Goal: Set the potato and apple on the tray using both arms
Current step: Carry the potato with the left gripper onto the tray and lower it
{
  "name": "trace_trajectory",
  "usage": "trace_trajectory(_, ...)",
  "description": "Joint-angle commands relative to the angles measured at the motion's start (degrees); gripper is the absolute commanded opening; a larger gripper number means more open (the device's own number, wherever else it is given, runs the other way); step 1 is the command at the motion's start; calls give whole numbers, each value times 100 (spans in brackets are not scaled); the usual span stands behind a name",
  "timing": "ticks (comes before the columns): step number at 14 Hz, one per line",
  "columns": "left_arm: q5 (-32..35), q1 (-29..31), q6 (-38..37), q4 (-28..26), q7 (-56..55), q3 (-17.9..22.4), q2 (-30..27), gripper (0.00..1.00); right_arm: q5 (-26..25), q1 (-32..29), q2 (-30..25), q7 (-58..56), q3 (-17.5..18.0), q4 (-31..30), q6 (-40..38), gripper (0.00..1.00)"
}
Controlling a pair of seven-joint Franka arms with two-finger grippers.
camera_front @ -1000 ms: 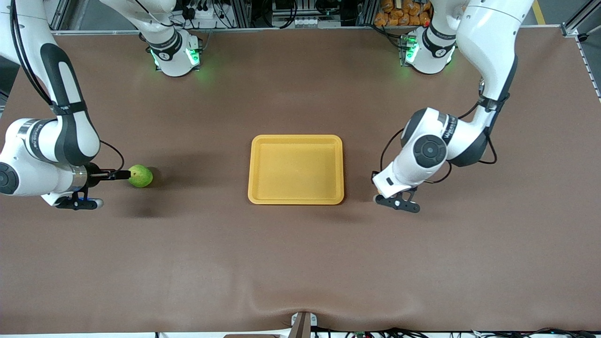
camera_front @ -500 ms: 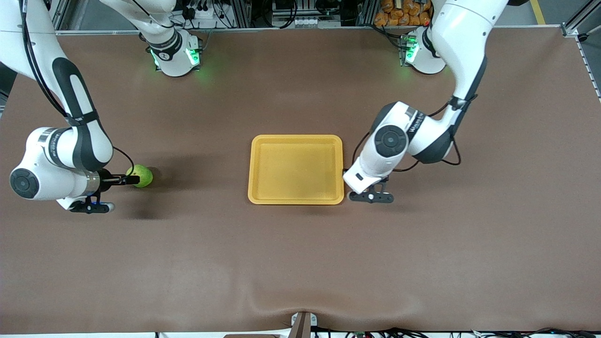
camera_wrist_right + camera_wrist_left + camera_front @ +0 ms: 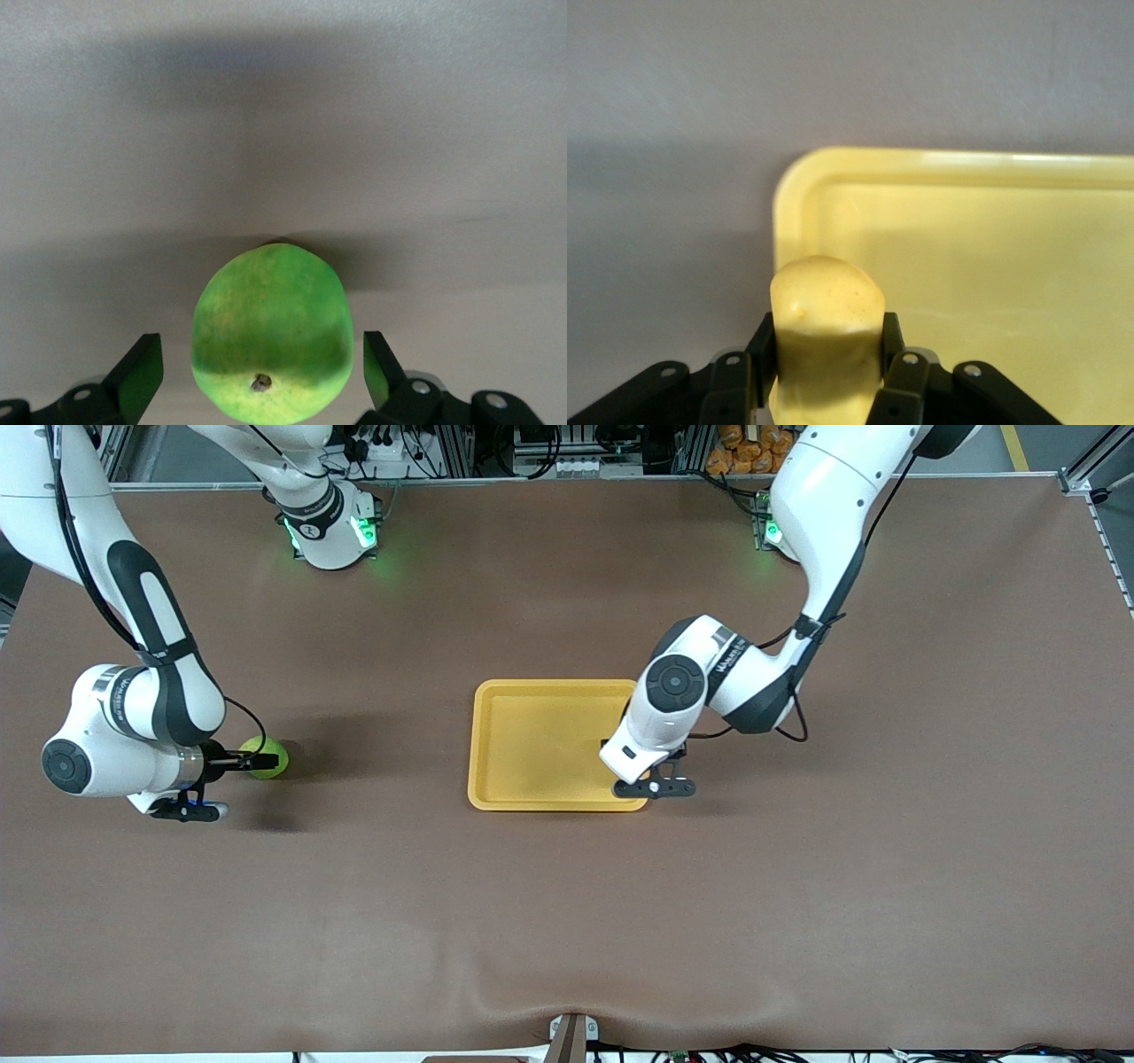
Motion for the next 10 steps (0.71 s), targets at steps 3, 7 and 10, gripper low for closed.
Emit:
trace_trajectory(3,139,-258,-137,237,-263,93,243,11,91,-122,-101,-67,57,-404,407,100)
trace_trajectory(7,420,-337,-137,237,-465,85,375,13,82,-121,-110,-451,57,-396,390,12)
trace_trajectory(10,429,-346,-137,237,-466,85,393,14,91,-148,-110,-884,57,-195,171,0)
